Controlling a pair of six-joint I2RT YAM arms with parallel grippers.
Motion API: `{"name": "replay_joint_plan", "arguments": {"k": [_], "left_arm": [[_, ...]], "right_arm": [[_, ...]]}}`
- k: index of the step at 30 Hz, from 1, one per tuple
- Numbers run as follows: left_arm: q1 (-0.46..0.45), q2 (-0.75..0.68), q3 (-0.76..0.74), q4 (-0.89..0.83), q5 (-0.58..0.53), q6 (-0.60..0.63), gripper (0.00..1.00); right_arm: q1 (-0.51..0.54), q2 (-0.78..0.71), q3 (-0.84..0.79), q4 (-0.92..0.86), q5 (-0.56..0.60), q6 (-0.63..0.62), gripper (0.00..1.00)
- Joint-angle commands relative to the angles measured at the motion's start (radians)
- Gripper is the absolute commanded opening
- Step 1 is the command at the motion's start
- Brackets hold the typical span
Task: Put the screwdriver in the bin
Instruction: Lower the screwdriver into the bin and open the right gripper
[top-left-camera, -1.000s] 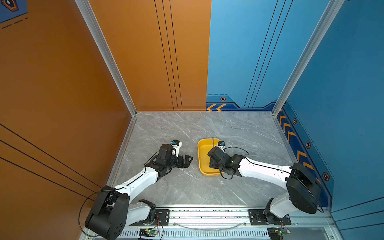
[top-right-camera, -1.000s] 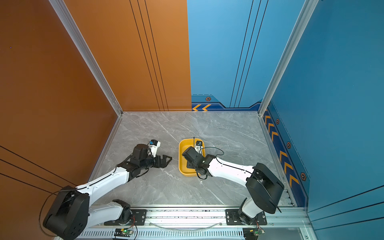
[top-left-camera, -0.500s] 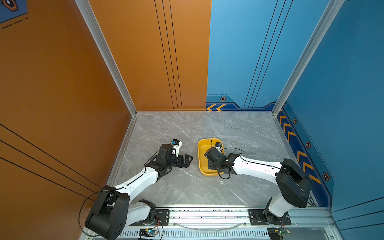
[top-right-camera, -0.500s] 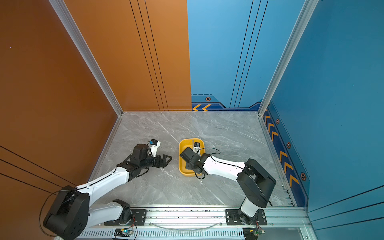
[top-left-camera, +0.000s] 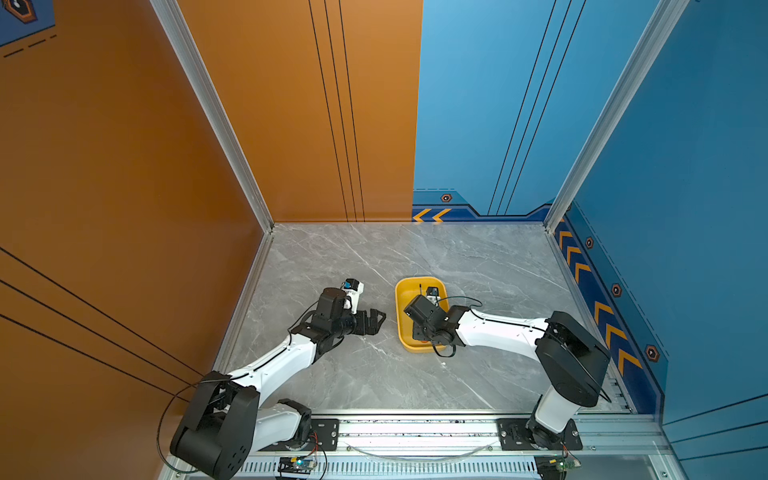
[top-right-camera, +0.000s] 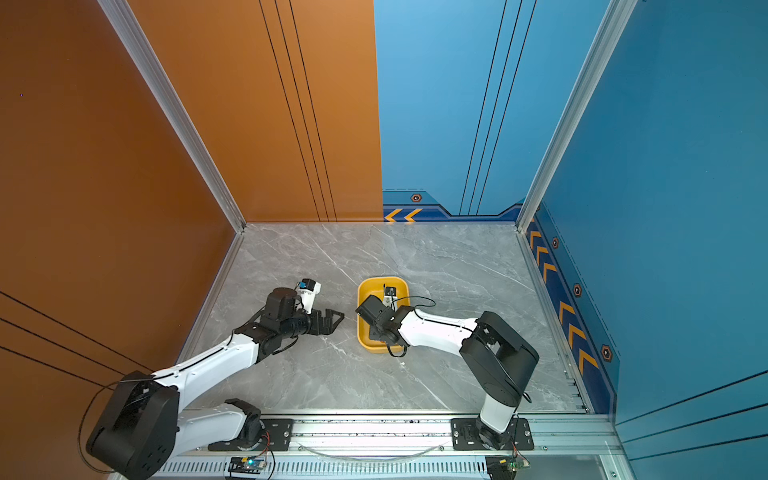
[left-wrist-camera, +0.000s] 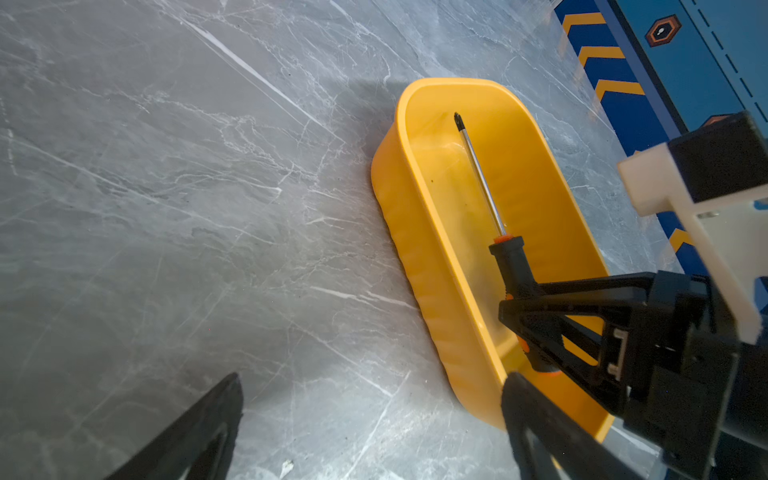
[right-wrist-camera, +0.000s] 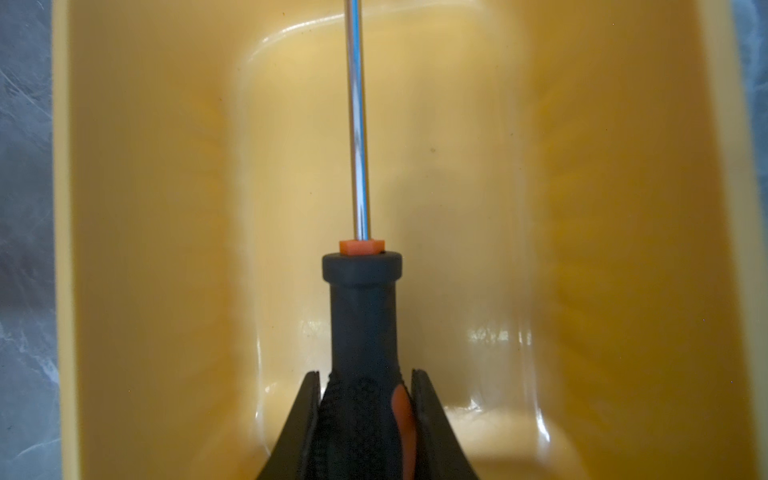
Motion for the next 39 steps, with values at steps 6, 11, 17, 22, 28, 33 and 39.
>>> {"name": "replay_joint_plan", "arguments": {"k": [6, 11, 17, 22, 28, 33, 39], "left_arm": [[-0.011, 0.006, -0.004, 0.009, 0.014, 0.0, 0.98], [-0.01, 0.007, -0.005, 0.008, 0.015, 0.002, 0.98], [-0.01, 0.007, -0.009, 0.009, 0.014, 0.003, 0.98], [-0.01, 0.007, -0.009, 0.009, 0.013, 0.003, 0.98], [-0.011, 0.005, -0.01, 0.008, 0.013, 0.003, 0.98], [-0.009, 0.004, -0.011, 0.009, 0.011, 0.004, 0.98], [-0.011, 0.014, -0.011, 0.016, 0.021, -0.004, 0.98]], "right_arm": [[0.006, 0.055, 0.059, -0.074, 0.007, 0.015, 0.0], [0.005, 0.081, 0.073, -0.079, -0.004, 0.014, 0.0], [0.005, 0.09, 0.073, -0.082, -0.002, 0.015, 0.0], [0.005, 0.098, 0.079, -0.085, -0.006, 0.015, 0.07], [0.004, 0.105, 0.081, -0.085, -0.009, 0.014, 0.21], [0.005, 0.102, 0.082, -0.088, -0.004, 0.011, 0.33], [0.005, 0.099, 0.089, -0.096, 0.001, 0.003, 0.38]]}}
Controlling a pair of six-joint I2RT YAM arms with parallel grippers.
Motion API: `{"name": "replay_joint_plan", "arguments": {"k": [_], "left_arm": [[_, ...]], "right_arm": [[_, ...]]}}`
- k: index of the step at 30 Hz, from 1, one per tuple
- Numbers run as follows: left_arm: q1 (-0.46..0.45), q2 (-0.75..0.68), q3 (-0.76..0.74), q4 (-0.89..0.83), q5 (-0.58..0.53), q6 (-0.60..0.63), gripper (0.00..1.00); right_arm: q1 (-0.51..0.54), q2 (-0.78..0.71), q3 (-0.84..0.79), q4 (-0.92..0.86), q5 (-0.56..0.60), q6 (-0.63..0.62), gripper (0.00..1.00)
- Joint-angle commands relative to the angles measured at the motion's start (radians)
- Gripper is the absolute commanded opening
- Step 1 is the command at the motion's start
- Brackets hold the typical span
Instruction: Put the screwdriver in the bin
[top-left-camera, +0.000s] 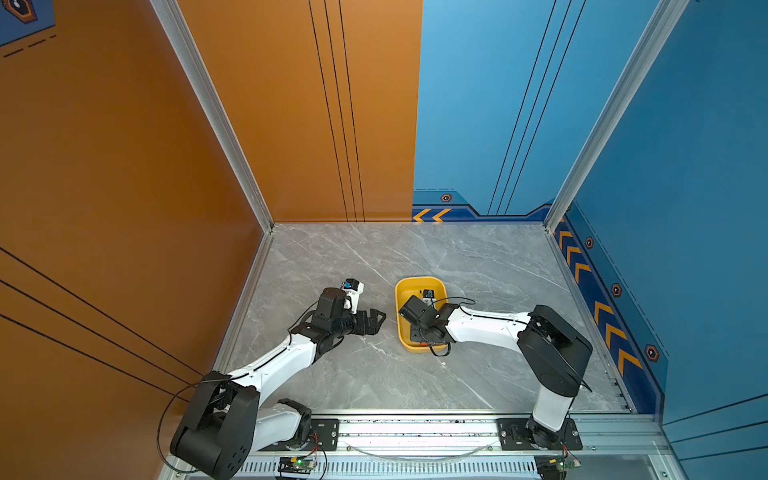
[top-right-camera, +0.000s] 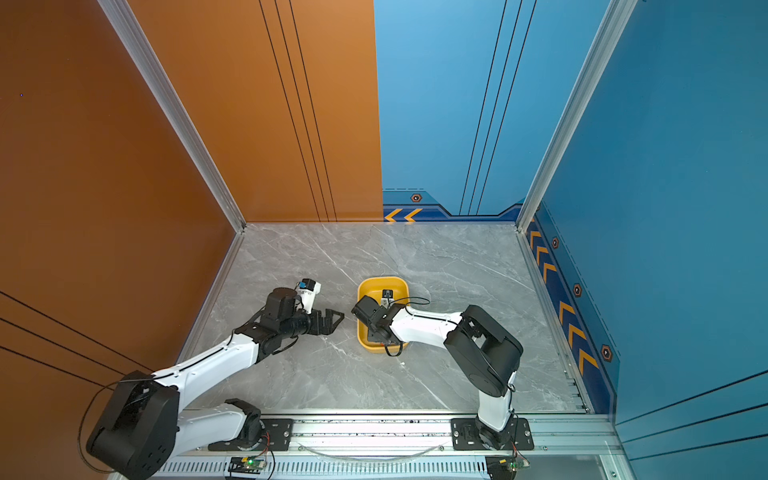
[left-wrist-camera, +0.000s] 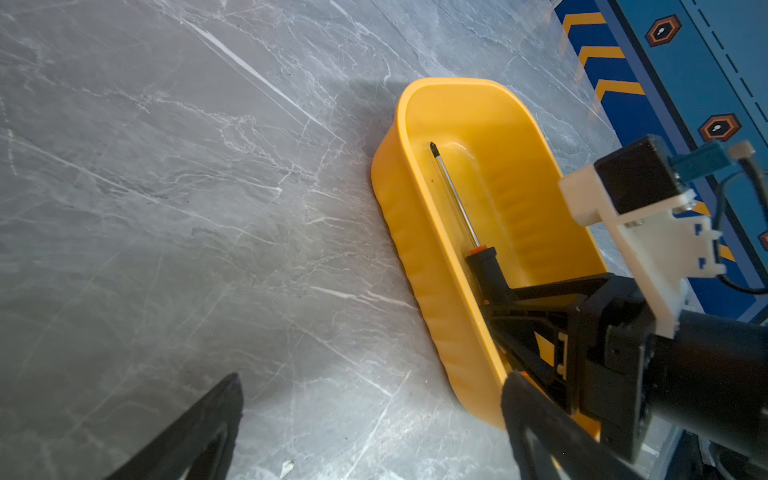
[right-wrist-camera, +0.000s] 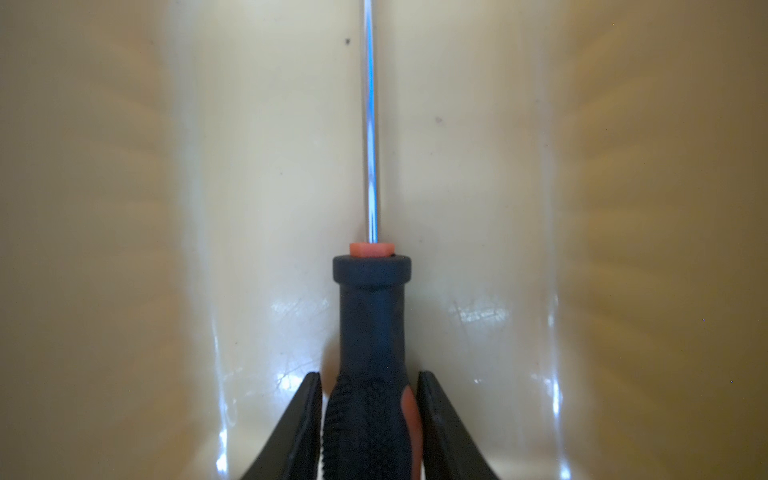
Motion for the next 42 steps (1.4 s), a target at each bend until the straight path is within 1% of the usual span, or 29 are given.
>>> {"name": "replay_joint_plan", "arguments": {"k": [1, 10, 17, 24, 31, 34, 37, 40, 42], "left_arm": [[-0.01, 0.012, -0.009, 0.014, 0.022, -0.005, 0.98], [-0.01, -0.003, -0.014, 0.014, 0.023, -0.012, 0.98], [-0.01, -0.02, -0.019, 0.014, 0.022, -0.017, 0.98], [-0.012, -0.023, -0.019, 0.015, 0.024, -0.021, 0.98], [-0.014, -0.031, -0.022, 0.015, 0.023, -0.023, 0.98], [-0.014, -0.037, -0.024, 0.015, 0.023, -0.024, 0.98], [-0.015, -0.044, -0.024, 0.012, 0.019, -0.024, 0.98], [-0.015, -0.05, -0.021, 0.006, 0.014, -0.022, 0.98], [-0.015, -0.054, -0.016, -0.004, 0.009, -0.015, 0.98]], "right_arm": [[0.005, 0.005, 0.03, -0.044, 0.01, 0.001, 0.39], [0.007, -0.024, 0.053, -0.086, 0.037, -0.025, 0.48], [0.008, -0.062, 0.076, -0.152, 0.071, -0.053, 0.51], [0.004, -0.112, 0.139, -0.293, 0.118, -0.142, 0.54], [-0.019, -0.217, 0.123, -0.308, 0.096, -0.215, 0.55], [-0.041, -0.268, 0.109, -0.307, 0.088, -0.285, 0.55], [-0.073, -0.328, 0.085, -0.307, 0.081, -0.385, 0.56], [-0.124, -0.4, 0.047, -0.288, 0.054, -0.512, 0.57], [-0.18, -0.459, 0.009, -0.252, 0.016, -0.6, 0.57]]}}
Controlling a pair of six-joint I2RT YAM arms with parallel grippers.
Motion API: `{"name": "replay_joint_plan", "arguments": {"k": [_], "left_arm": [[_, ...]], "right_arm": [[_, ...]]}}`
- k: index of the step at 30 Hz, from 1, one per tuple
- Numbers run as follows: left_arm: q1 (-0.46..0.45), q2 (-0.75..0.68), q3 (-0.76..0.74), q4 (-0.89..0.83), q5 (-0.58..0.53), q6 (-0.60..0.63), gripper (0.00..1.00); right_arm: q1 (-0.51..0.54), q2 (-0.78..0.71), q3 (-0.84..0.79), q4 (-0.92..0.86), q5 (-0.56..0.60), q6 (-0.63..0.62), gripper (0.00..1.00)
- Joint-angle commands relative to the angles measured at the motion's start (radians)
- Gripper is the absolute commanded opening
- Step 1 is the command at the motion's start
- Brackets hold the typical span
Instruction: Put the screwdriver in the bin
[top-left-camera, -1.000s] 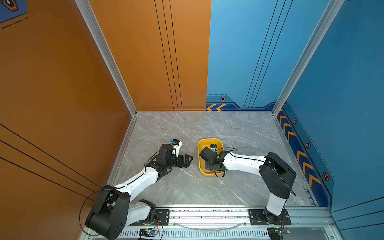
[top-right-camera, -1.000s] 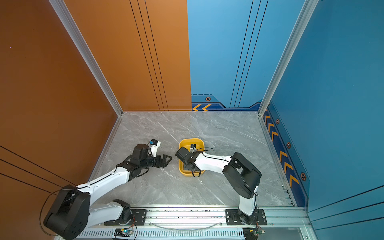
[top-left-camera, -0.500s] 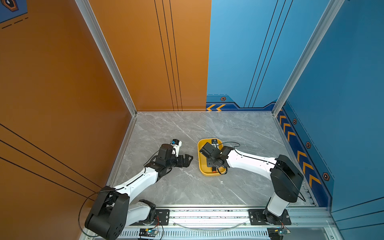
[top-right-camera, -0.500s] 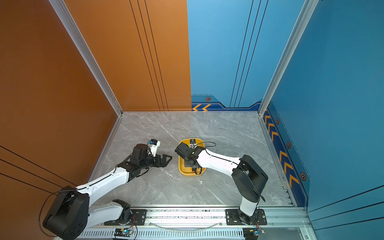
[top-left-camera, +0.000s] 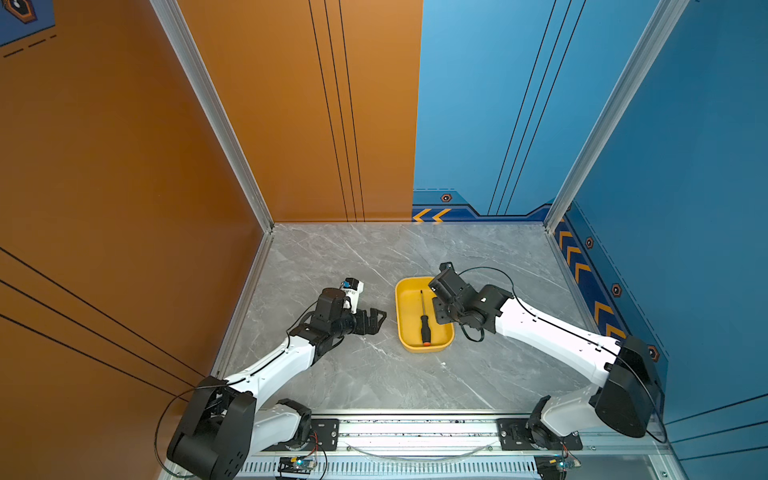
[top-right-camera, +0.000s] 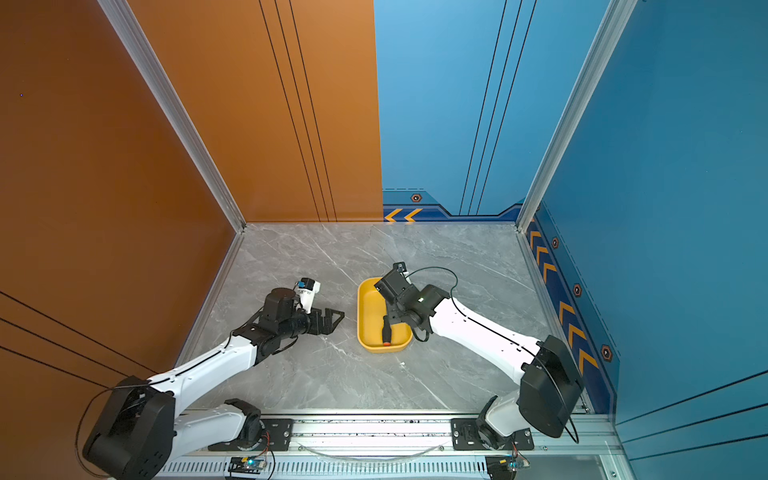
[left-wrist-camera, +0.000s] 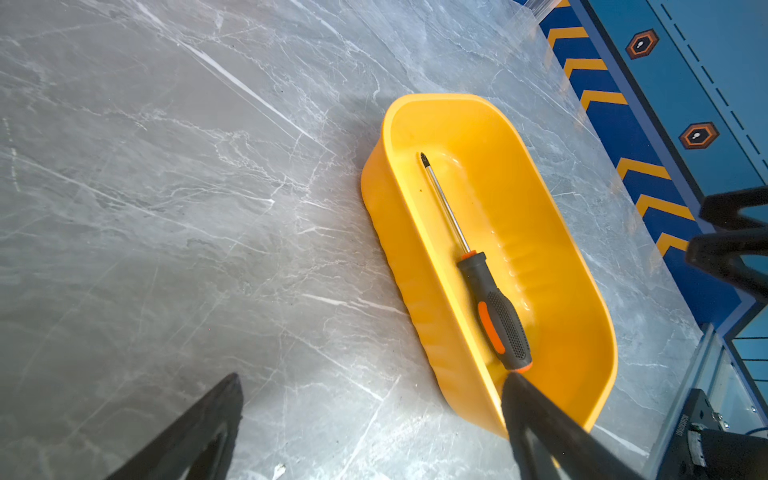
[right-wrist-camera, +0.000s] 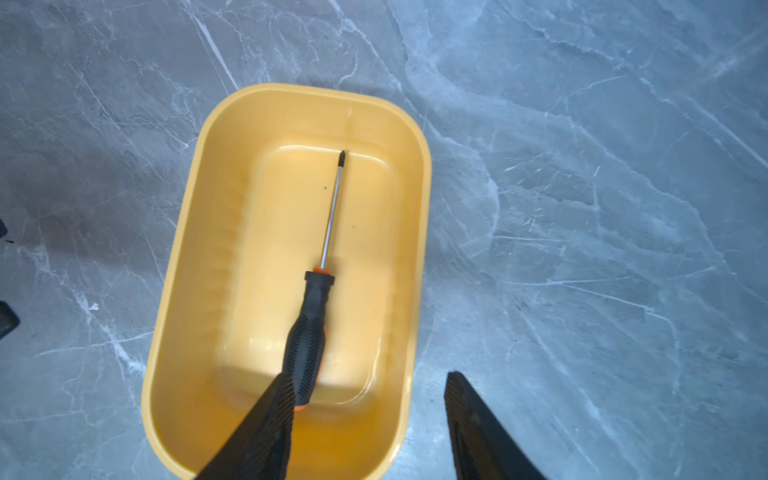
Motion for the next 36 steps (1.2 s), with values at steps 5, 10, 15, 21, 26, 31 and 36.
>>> {"name": "replay_joint_plan", "arguments": {"k": [5, 10, 15, 21, 26, 31, 36], "left_arm": [[-0.009, -0.046, 0.003, -0.047, -0.029, 0.027, 0.98], [0.008, -0.101, 0.027, -0.12, -0.18, 0.113, 0.98], [0.052, -0.168, 0.026, -0.103, -0.277, 0.24, 0.98], [0.143, -0.219, -0.042, 0.059, -0.361, 0.304, 0.98], [0.238, -0.187, -0.112, 0.233, -0.355, 0.339, 0.98], [0.289, -0.113, -0.127, 0.309, -0.374, 0.372, 0.98], [0.321, -0.028, -0.186, 0.501, -0.391, 0.371, 0.98]], "right_arm": [[-0.24, -0.234, -0.152, 0.124, -0.092, -0.262, 0.57], [-0.398, -0.416, -0.289, 0.288, -0.117, -0.315, 0.57], [-0.498, -0.52, -0.398, 0.409, -0.071, -0.33, 0.59], [-0.564, -0.552, -0.537, 0.605, -0.045, -0.324, 0.58], [-0.576, -0.553, -0.72, 0.904, -0.041, -0.391, 0.58], [-0.602, -0.474, -0.816, 1.085, 0.012, -0.434, 0.58], [-0.632, -0.374, -0.905, 1.345, 0.026, -0.443, 0.58]]}}
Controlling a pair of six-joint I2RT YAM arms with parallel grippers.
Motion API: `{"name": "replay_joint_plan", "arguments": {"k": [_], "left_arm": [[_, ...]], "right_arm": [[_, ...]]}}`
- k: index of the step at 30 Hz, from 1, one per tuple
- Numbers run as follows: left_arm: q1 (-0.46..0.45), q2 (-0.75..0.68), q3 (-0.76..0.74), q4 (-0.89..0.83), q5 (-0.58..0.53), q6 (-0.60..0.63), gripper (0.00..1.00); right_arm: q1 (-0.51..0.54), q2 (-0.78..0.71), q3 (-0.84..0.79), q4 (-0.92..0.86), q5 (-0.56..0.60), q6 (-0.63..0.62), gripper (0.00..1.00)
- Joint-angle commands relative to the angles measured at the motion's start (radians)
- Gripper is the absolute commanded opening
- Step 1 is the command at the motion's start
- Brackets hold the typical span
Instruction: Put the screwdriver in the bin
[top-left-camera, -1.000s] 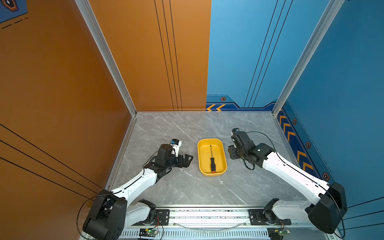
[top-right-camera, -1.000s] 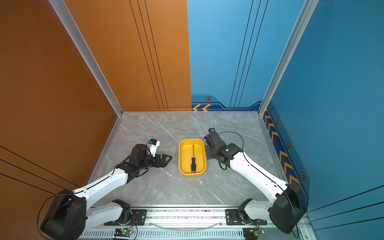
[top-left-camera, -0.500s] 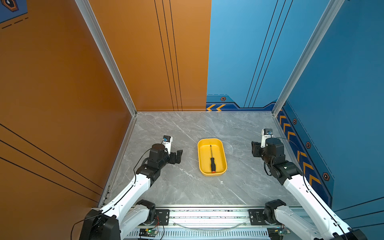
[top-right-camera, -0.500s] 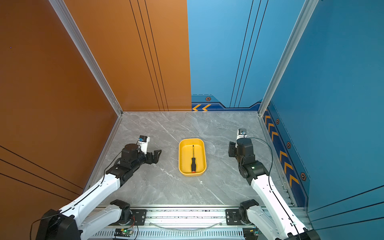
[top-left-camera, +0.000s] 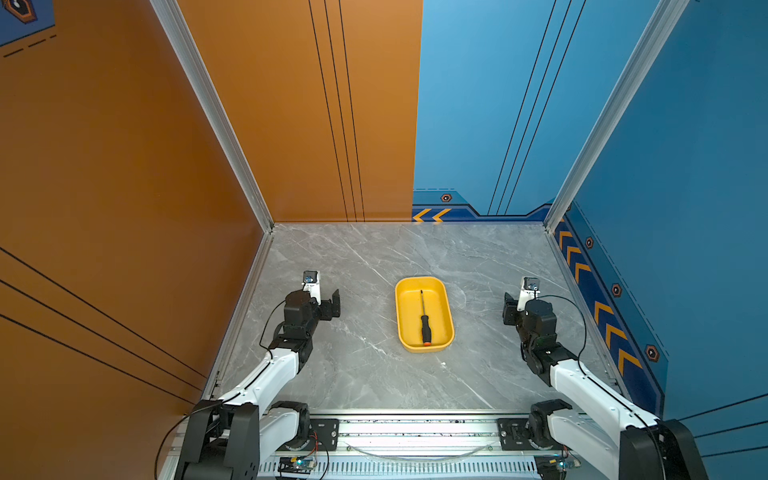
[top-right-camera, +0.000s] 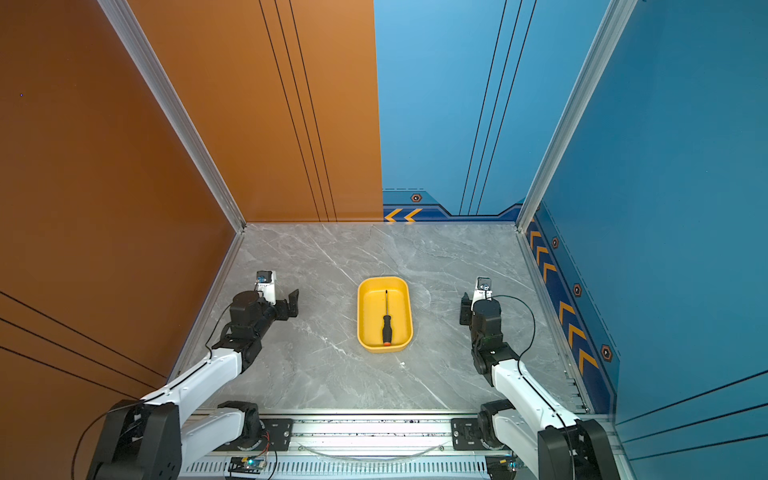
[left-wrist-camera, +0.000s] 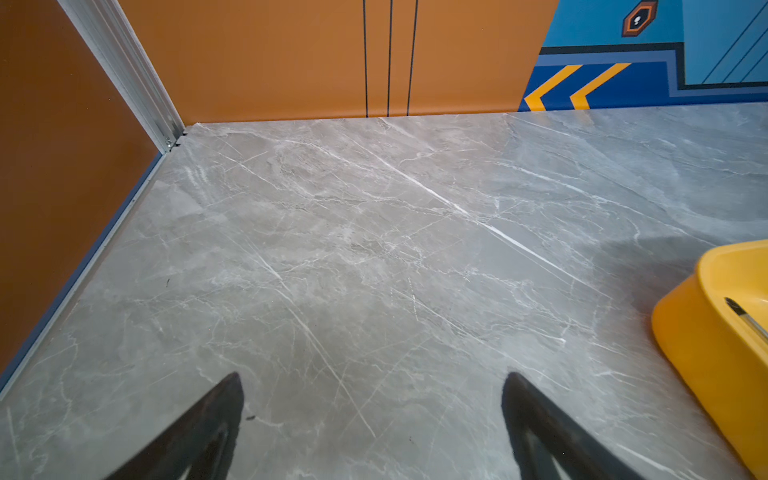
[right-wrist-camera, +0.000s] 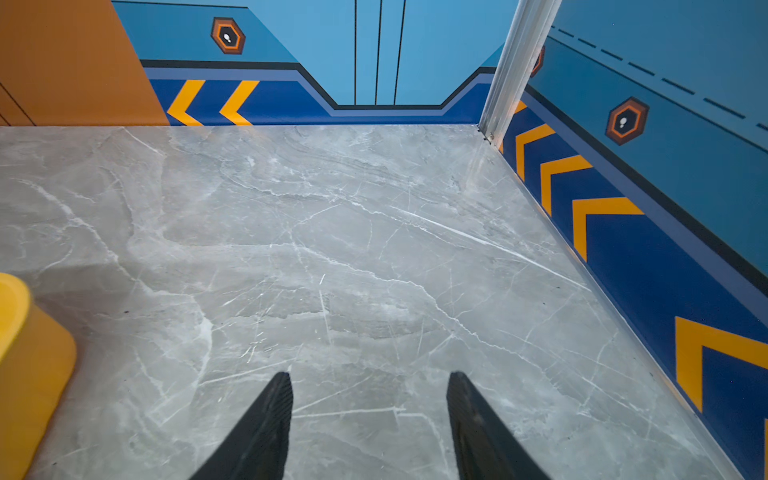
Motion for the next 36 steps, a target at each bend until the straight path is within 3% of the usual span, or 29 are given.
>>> {"name": "replay_joint_plan", "arguments": {"k": [1, 20, 27, 36], "left_arm": [[0.02, 0.048, -0.04, 0.169, -0.025, 0.02, 0.98], [0.047, 0.346, -0.052, 0.502, -0.007, 0.053, 0.98], [0.047, 0.423, -0.047, 0.553, 0.02, 0.067, 0.98], [0.054, 0.435, -0.034, 0.551, 0.054, 0.074, 0.98]], "right_arm": [[-0.021, 0.055, -0.042, 0.253, 0.028, -0.03, 0.58], [-0.038, 0.371, -0.051, 0.589, 0.002, -0.057, 0.58], [-0.047, 0.488, -0.044, 0.695, 0.006, -0.056, 0.58], [-0.057, 0.535, 0.004, 0.641, -0.007, -0.05, 0.59]]}}
